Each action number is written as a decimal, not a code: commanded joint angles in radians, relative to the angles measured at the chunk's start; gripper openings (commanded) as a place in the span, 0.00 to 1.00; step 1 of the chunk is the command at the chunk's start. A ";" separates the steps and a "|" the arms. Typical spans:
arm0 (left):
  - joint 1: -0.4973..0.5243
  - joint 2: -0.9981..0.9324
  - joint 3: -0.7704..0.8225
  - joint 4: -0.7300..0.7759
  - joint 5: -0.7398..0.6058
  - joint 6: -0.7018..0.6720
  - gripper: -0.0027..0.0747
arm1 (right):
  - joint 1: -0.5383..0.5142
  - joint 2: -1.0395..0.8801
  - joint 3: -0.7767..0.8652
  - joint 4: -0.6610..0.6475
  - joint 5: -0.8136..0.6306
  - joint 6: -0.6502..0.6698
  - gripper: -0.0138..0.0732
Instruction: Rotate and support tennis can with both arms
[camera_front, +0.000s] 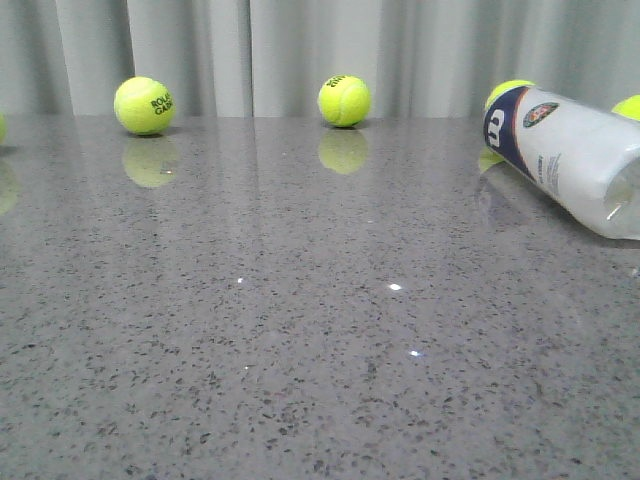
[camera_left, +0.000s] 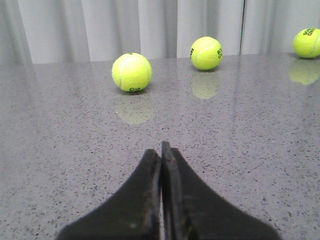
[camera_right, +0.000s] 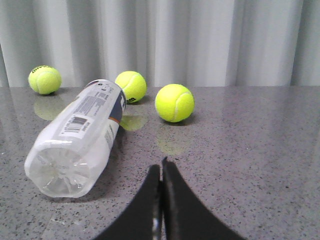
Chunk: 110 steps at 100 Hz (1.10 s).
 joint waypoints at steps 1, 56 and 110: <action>0.002 -0.029 0.043 -0.006 -0.078 0.000 0.01 | -0.002 -0.012 -0.005 0.000 -0.069 -0.006 0.09; 0.002 -0.029 0.043 -0.006 -0.078 0.000 0.01 | -0.002 0.402 -0.426 0.000 0.308 -0.006 0.09; 0.002 -0.029 0.043 -0.006 -0.078 0.000 0.01 | 0.003 0.838 -0.816 0.005 0.539 -0.011 0.78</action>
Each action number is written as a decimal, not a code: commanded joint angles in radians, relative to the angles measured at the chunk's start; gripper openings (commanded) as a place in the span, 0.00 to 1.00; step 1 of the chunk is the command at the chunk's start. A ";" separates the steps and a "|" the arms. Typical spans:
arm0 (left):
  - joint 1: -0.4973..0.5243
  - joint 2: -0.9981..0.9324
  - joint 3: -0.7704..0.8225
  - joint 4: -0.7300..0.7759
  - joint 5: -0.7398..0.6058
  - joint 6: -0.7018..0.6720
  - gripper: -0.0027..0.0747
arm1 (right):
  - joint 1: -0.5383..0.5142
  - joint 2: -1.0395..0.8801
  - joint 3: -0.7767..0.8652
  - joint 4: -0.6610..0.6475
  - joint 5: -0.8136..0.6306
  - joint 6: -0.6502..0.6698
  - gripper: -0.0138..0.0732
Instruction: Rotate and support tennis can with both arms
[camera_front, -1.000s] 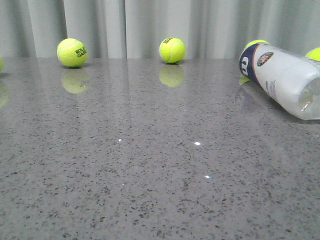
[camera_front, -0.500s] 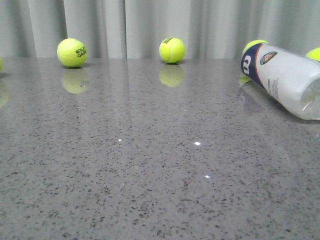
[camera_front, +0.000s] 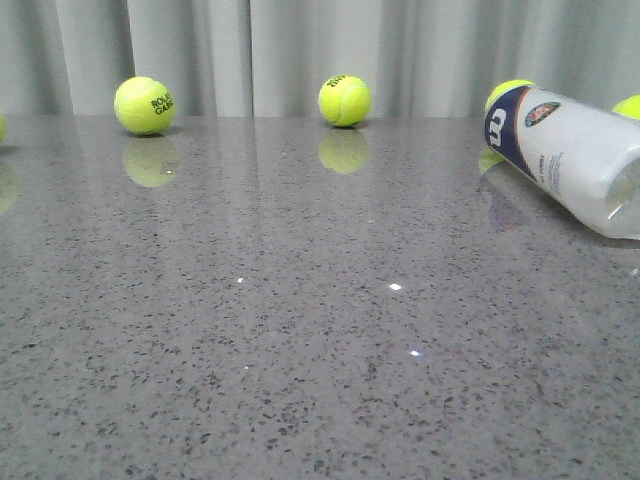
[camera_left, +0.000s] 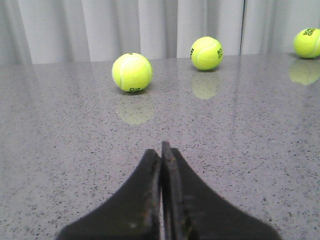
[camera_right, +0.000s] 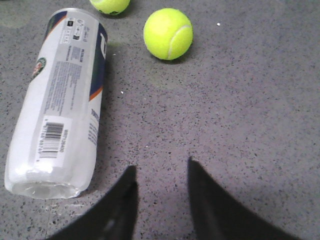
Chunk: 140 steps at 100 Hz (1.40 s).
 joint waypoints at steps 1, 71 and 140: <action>0.002 -0.029 0.043 -0.006 -0.078 0.000 0.01 | 0.005 0.068 -0.108 0.002 -0.008 -0.012 0.80; 0.002 -0.029 0.043 -0.006 -0.078 0.000 0.01 | 0.152 0.788 -0.644 0.216 0.264 -0.015 0.88; 0.002 -0.029 0.043 -0.006 -0.078 0.000 0.01 | 0.244 0.899 -0.903 0.271 0.381 -0.366 0.39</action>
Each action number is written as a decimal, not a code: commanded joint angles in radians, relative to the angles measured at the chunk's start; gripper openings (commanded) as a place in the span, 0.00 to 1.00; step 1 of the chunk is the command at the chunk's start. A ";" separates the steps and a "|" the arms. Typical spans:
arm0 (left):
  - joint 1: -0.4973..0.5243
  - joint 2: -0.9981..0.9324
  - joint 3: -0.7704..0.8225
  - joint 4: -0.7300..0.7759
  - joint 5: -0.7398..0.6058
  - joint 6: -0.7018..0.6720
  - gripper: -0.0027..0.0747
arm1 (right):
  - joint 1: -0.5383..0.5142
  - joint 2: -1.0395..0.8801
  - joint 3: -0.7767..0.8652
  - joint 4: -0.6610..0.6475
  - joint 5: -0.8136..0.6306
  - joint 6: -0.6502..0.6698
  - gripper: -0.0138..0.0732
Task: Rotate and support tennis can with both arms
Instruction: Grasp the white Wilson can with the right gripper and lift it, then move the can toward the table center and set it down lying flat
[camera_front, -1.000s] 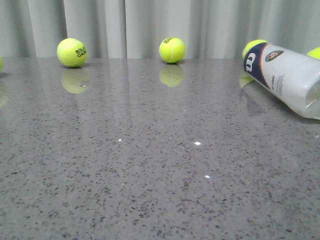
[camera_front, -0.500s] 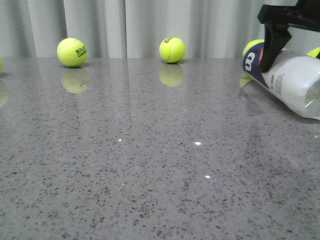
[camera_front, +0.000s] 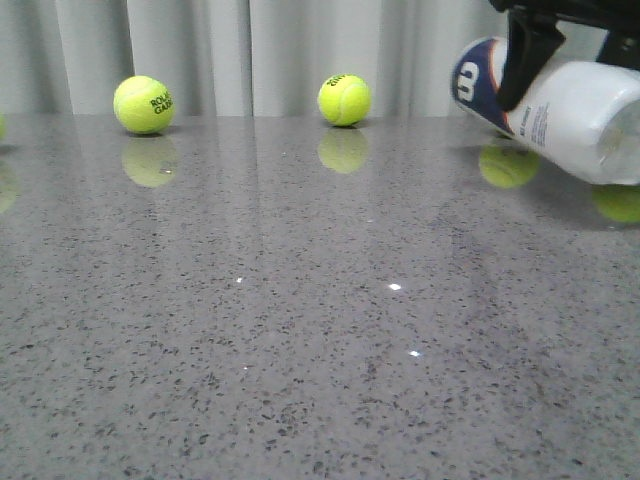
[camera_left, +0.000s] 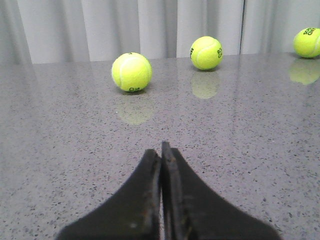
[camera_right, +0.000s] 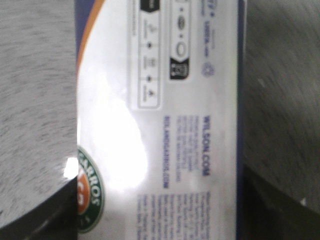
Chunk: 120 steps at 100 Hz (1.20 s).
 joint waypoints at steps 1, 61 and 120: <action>0.002 -0.029 0.043 -0.006 -0.078 0.000 0.01 | 0.055 -0.045 -0.084 0.017 -0.011 -0.217 0.39; 0.002 -0.029 0.043 -0.006 -0.078 0.000 0.01 | 0.341 0.115 -0.105 0.020 -0.058 -1.045 0.39; 0.002 -0.029 0.043 -0.006 -0.078 0.000 0.01 | 0.345 0.122 -0.180 0.018 0.033 -1.045 0.89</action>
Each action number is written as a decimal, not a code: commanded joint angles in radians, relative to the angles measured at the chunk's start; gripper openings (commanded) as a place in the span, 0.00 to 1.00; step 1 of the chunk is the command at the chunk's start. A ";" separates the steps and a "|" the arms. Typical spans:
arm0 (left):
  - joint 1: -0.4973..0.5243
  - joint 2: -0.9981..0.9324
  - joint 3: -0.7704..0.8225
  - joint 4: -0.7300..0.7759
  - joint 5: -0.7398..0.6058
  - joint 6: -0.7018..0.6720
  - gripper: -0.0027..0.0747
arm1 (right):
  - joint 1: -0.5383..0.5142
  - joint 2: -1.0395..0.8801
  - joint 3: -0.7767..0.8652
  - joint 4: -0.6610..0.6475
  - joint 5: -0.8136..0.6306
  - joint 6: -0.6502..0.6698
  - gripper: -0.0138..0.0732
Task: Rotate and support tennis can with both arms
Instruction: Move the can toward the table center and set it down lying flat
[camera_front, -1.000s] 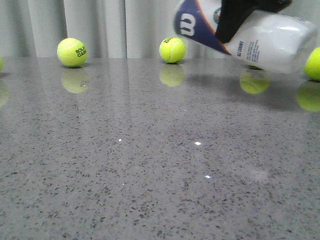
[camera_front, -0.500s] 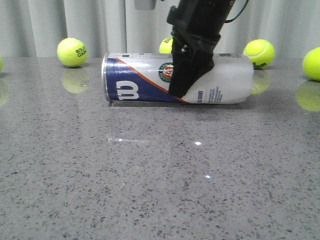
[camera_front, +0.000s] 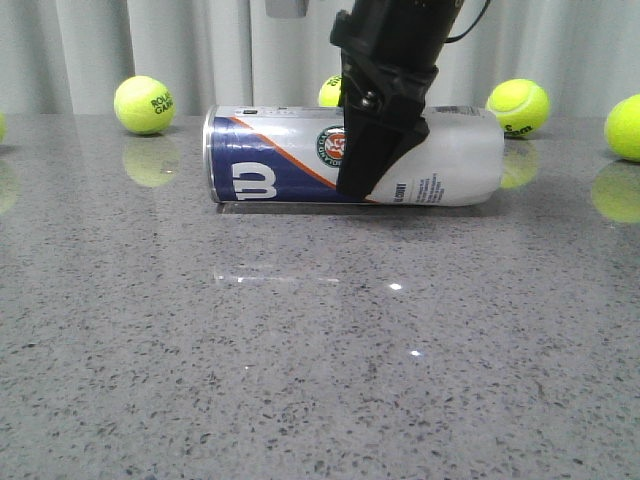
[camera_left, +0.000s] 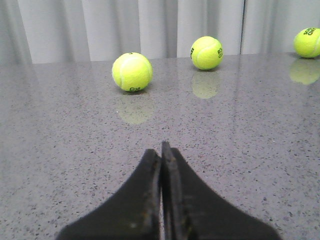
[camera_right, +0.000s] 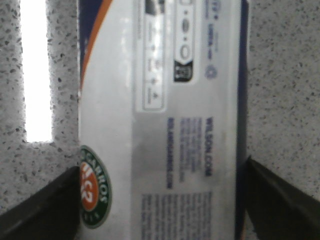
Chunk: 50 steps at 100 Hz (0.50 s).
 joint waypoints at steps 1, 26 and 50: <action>0.002 -0.029 0.043 -0.006 -0.078 0.000 0.01 | 0.001 -0.054 -0.061 0.010 0.019 -0.011 0.89; 0.002 -0.029 0.043 -0.006 -0.078 0.000 0.01 | 0.002 -0.083 -0.168 0.008 0.191 0.005 0.89; 0.002 -0.029 0.043 -0.006 -0.078 0.000 0.01 | 0.002 -0.181 -0.187 -0.044 0.200 0.187 0.56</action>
